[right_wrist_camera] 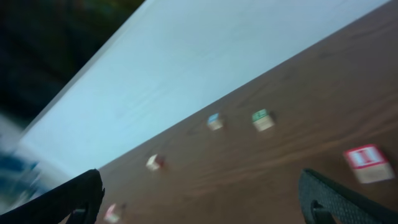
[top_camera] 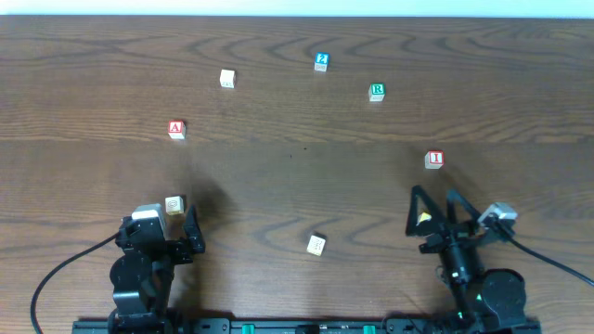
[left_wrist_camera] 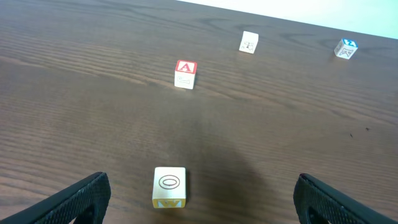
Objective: Spell out Ai2
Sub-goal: 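Reach the right gripper to the red 'I' block and grasp it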
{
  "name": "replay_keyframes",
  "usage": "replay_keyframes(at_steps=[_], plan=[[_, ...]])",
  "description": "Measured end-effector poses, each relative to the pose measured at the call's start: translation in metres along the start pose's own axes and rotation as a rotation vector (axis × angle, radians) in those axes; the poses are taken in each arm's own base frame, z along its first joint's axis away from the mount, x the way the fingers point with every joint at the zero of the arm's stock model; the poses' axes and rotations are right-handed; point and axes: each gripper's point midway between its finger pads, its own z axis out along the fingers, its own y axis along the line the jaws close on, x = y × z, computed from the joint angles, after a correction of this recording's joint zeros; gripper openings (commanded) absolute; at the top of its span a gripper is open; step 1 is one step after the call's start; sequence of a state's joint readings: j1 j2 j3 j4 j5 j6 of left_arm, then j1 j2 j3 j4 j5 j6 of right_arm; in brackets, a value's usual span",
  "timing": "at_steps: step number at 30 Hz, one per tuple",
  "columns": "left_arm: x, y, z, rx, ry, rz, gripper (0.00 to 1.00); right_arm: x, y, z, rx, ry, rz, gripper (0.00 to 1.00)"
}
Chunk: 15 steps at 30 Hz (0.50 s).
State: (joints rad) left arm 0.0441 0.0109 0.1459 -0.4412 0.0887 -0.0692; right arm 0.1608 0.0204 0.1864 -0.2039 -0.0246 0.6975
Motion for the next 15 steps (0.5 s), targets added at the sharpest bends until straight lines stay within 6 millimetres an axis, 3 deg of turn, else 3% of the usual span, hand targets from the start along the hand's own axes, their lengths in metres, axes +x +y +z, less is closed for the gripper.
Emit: replay_keyframes(at_steps=[8, 15], plan=[[0.000, 0.000, 0.000, 0.002, 0.001, 0.000, 0.95, -0.034, -0.039, 0.010, 0.259, -0.023, 0.015, 0.99], [0.000, 0.000, 0.000, 0.002, 0.000, 0.000, 0.95, -0.050, -0.058, 0.046, 0.407, 0.159, -0.015, 0.96]])
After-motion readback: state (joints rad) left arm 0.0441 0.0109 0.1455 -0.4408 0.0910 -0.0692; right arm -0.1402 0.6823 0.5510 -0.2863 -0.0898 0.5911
